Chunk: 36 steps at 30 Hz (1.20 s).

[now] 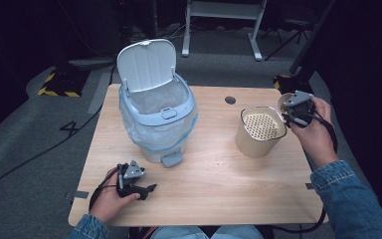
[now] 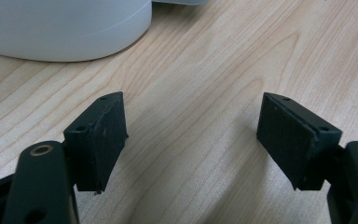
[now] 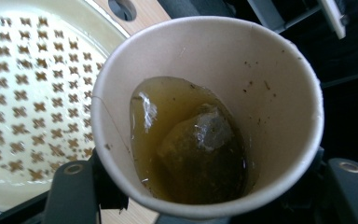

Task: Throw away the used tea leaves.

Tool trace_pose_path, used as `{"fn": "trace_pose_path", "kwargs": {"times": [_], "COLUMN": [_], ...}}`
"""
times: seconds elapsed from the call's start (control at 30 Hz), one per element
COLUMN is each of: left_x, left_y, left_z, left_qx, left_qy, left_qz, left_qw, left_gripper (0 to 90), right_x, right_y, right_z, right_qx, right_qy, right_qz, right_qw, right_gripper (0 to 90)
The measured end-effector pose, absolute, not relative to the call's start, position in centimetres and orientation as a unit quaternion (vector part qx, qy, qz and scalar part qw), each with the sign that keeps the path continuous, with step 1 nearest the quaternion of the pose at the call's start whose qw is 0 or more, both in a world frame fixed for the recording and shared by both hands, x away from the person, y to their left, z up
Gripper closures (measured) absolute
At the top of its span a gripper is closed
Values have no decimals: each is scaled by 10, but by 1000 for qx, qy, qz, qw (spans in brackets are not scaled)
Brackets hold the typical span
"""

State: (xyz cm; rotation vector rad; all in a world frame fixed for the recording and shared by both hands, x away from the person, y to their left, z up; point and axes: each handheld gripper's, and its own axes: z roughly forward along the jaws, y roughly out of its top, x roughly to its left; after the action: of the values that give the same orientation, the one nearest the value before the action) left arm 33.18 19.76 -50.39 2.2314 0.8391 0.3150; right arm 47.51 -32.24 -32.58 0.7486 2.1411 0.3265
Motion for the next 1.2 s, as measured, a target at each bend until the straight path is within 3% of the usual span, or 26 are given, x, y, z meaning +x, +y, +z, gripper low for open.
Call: {"fn": "trace_pose_path", "kwargs": {"times": [0.9,1.2], "left_x": [332,332], "left_y": [198,198], "left_z": [-504,-504], "left_qx": [866,866], "left_qy": [325,325], "left_qz": [122,123], "left_qw": [360,360], "left_gripper": [245,245], "right_x": [473,468], "right_y": [-287,-272], "right_z": [-347,-359], "right_qx": [63,-77], "right_qy": [838,764], "right_qz": [-143,-278], "right_qw": [523,577], "right_gripper": [350,349]}}
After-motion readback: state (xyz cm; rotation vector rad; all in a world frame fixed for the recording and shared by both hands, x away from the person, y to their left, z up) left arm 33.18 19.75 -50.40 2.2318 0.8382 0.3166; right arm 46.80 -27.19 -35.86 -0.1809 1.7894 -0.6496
